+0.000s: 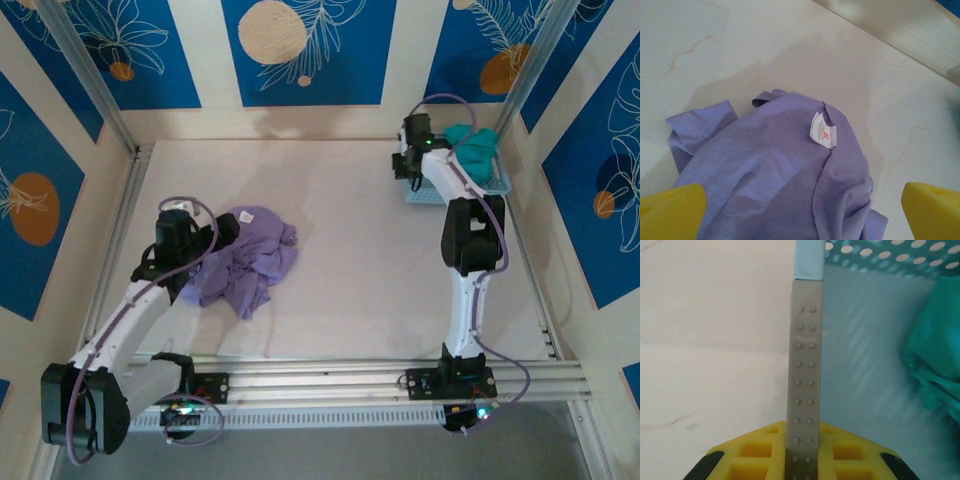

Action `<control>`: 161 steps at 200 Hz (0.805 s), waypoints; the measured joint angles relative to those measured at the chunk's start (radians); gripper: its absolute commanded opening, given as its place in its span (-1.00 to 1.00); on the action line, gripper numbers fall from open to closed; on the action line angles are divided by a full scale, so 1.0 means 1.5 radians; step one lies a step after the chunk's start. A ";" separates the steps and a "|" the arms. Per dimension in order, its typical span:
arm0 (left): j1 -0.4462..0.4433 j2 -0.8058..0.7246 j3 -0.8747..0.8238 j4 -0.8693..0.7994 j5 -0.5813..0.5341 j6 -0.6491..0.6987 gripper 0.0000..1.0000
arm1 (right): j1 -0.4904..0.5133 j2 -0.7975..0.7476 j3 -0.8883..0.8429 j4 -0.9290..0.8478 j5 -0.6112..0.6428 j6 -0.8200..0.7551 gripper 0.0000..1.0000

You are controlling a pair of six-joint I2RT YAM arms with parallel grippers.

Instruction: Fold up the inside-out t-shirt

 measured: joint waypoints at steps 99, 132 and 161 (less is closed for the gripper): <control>-0.030 0.093 0.017 -0.007 -0.023 0.032 1.00 | -0.016 0.232 0.364 -0.133 0.043 -0.071 0.52; -0.030 0.137 0.017 -0.021 -0.033 0.044 0.83 | 0.050 0.136 0.239 -0.120 0.055 -0.091 0.66; -0.030 0.154 0.013 -0.031 -0.033 0.063 0.63 | 0.135 -0.017 0.078 -0.068 0.051 -0.102 0.68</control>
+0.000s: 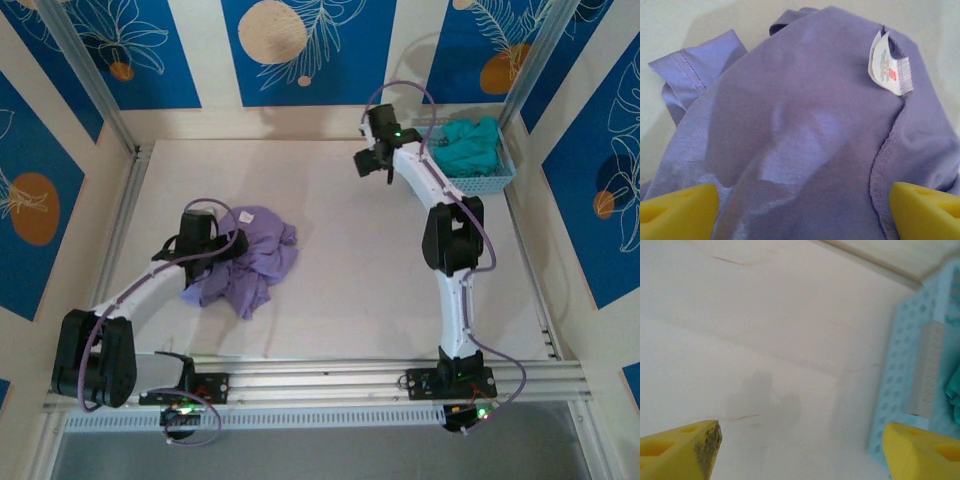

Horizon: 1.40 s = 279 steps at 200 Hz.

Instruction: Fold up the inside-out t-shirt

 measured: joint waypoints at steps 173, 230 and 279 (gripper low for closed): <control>-0.004 0.005 -0.016 0.034 0.051 0.015 0.35 | -0.164 0.109 0.011 -0.071 -0.068 -0.134 -0.76; -0.004 0.039 -0.017 0.059 0.080 0.015 0.36 | -0.148 -0.112 -0.271 -0.046 -0.058 -0.260 -0.37; -0.004 0.043 -0.017 0.066 0.090 0.015 0.37 | -0.169 -0.158 -0.288 -0.037 -0.069 -0.230 0.31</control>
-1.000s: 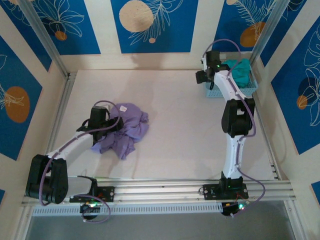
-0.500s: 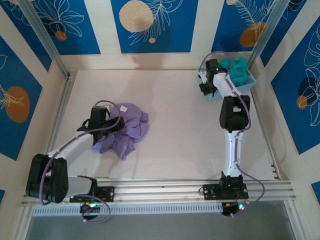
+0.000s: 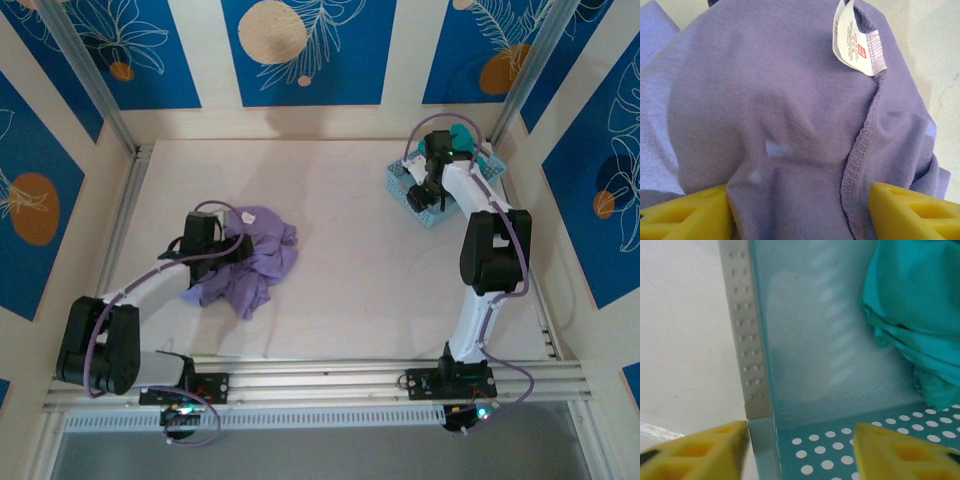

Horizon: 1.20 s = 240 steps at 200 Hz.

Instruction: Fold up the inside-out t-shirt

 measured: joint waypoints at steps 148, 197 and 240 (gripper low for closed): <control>0.000 -0.033 0.000 -0.003 0.002 0.011 0.41 | 0.025 0.556 0.866 -0.228 0.003 0.622 0.06; -0.001 -0.037 0.000 -0.003 0.002 0.012 0.41 | -0.001 0.595 0.973 -0.353 0.011 0.571 -0.70; -0.001 -0.036 0.000 -0.002 0.005 0.012 0.42 | -0.030 0.595 0.986 -0.403 0.023 0.423 -0.77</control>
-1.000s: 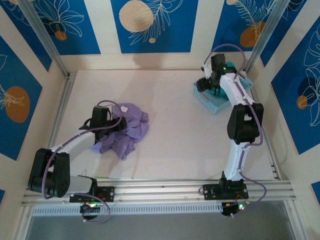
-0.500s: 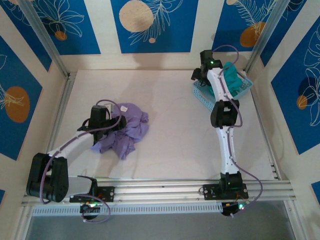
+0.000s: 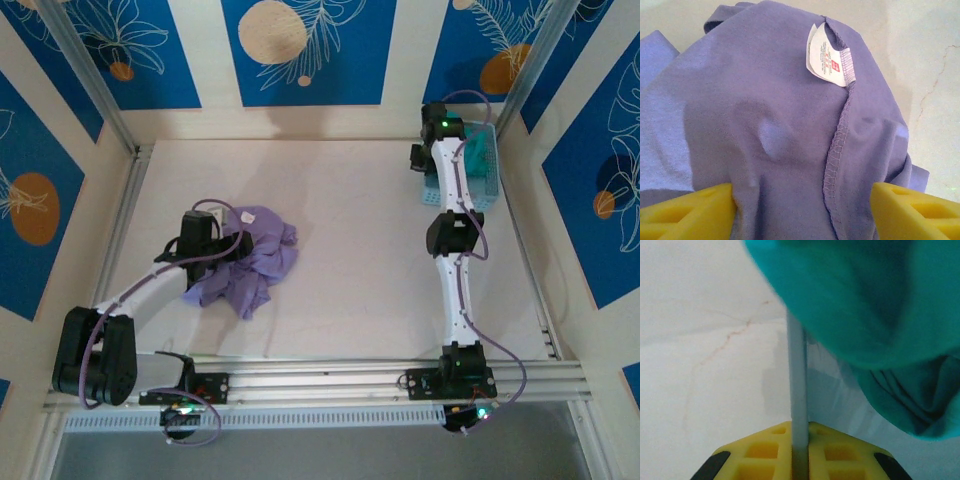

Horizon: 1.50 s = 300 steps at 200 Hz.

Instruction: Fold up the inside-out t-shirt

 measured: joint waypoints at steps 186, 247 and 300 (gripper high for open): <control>0.000 0.036 0.000 0.009 0.003 0.004 0.43 | -0.117 -0.373 -0.646 0.312 -0.180 -0.233 -0.74; 0.000 0.035 0.000 0.009 0.005 0.004 0.43 | -0.133 -0.379 -0.729 0.420 -0.158 -0.294 -0.52; 0.000 0.034 0.000 0.009 0.010 0.004 0.43 | -0.154 -0.380 -0.751 0.456 -0.145 -0.289 0.29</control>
